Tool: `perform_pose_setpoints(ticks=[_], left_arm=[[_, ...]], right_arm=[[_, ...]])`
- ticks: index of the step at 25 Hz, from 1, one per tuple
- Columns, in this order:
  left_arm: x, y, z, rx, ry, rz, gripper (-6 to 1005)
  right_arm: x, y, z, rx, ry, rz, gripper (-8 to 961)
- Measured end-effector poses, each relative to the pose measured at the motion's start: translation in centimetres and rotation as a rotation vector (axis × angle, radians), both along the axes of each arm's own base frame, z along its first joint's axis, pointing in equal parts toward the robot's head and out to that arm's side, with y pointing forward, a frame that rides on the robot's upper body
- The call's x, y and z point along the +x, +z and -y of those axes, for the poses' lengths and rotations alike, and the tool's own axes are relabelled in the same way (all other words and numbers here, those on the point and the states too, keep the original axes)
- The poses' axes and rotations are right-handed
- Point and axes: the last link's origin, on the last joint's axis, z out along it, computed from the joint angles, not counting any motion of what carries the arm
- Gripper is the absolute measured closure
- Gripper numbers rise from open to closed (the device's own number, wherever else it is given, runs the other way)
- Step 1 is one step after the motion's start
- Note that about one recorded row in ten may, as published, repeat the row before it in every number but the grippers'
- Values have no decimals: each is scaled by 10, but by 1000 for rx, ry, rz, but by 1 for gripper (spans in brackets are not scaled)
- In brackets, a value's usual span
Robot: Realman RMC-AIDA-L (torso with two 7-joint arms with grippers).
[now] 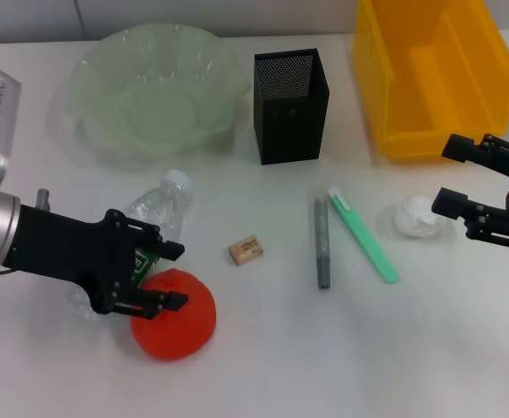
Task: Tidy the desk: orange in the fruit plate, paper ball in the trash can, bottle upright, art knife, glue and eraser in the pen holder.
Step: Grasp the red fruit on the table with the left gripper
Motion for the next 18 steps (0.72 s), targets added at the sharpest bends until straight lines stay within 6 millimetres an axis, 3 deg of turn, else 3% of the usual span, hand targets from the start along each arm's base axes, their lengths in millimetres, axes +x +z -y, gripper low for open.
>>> perform_pose_setpoints(ticks=[2,9,18], left_arm=[[0,-2,0,-1,-5,-6,341],[0,-11,1,-21,-25,-37,587],[0,-12,2,-28,-28,-35,716]], right_arm=[[0,0,0,0,0,0,153],[0,0,0,0,0,0,153],[1,0,-1,2,-5,3,153]])
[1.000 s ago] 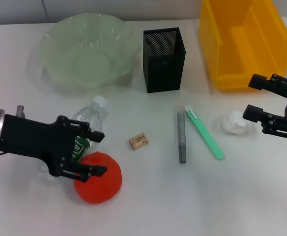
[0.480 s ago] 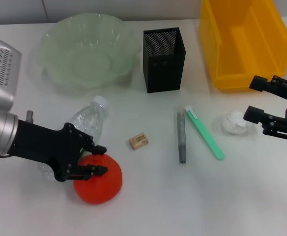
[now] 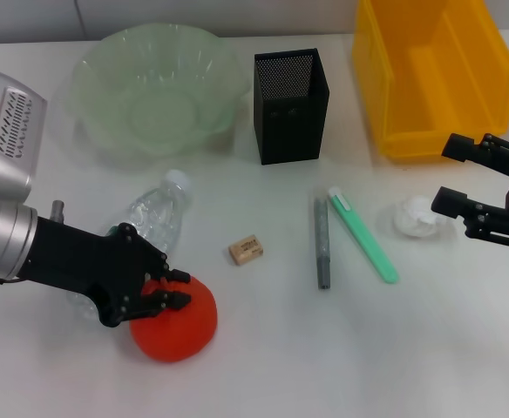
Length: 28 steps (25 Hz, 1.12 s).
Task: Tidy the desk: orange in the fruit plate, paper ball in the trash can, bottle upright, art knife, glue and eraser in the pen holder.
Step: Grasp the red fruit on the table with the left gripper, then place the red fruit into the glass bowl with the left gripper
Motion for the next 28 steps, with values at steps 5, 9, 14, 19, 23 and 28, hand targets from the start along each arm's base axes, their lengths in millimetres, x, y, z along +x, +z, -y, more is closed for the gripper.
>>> perform_pose_setpoints(ticks=[5,9,14,19,23,28], left_arm=[[7,3,1,-3,-7,50,803],[25,17,0,40,-27,231,823],[37,45,-21,242,-4,437,827],[41,55,-61,498,103,551,829],[38,48,-105,687,258,537,831],[29,41,-122,773,356,508,803]], right_arm=[[0,0,0,1,-1,0,154],[1,0,0,7,-7,-5,154],[0,-1,0,11,-5,-7,154],[0,-5,0,10,-18,-13,154],[0,-9,0,4,-29,-23,154],[2,-11,0,3,-45,-27,154]])
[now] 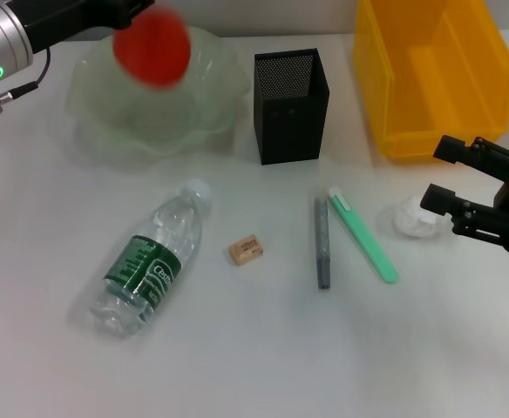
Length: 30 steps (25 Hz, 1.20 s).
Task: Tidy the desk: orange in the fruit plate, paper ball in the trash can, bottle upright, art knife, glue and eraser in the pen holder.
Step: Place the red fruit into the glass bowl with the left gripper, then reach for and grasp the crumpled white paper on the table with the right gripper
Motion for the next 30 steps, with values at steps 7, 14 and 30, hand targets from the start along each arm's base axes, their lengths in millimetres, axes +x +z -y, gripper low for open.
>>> perform_pose_setpoints(ticks=[7,14,30], left_arm=[[-2,-3,16,-63,-44,55,609],[12,-24,109,-530,-543,-38,248],[-24,-21,134,-600,-435,-70,166]], right_arm=[[3,0,3,0,-14,-2,155],[-1,45,-12,-22,-40,69,155],[-78,62,-64,-336,-304,973,156]])
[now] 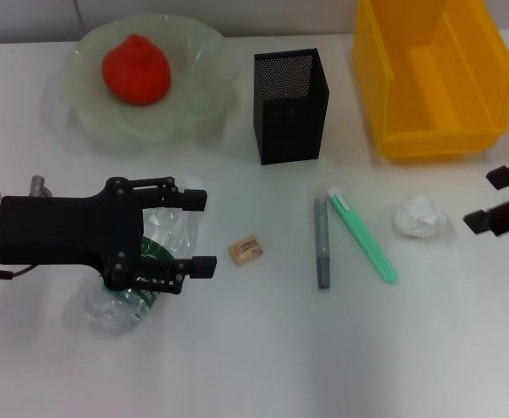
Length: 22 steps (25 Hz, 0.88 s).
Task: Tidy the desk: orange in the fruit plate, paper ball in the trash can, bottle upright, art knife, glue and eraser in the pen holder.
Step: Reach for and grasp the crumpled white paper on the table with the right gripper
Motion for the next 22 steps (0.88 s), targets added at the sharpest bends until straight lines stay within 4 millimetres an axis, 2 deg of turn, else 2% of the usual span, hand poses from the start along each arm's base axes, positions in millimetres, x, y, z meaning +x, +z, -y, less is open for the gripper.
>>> perform_pose_setpoints(ticks=[3,4,5,9,10,14,19,22], left_arm=[[-4,-1,0,11,13,-11,166],[-5,-2,1,12,17,-13,166],[-7,-4,1,11,25,-16,166],[-11,-7,3,4,42,-29,166],[-12,-7,4,0,45,-32,166],[-14,-8,6,-3,59,-32,166],[-17,-8,8,1,63,-30,167],[-17,-9,10,-3,65,-32,167]], right_arm=[[-1,-22,-19,11,-38,118,156],[1,-37,-28,1,-38,150,156],[1,-37,-28,1,-38,150,156],[9,-71,-46,-4,-30,168,156],[9,-71,-46,-4,-30,168,156],[10,-92,-54,-25,-13,183,171],[8,-105,-57,-42,21,192,209],[7,-106,-57,-44,28,193,232]])
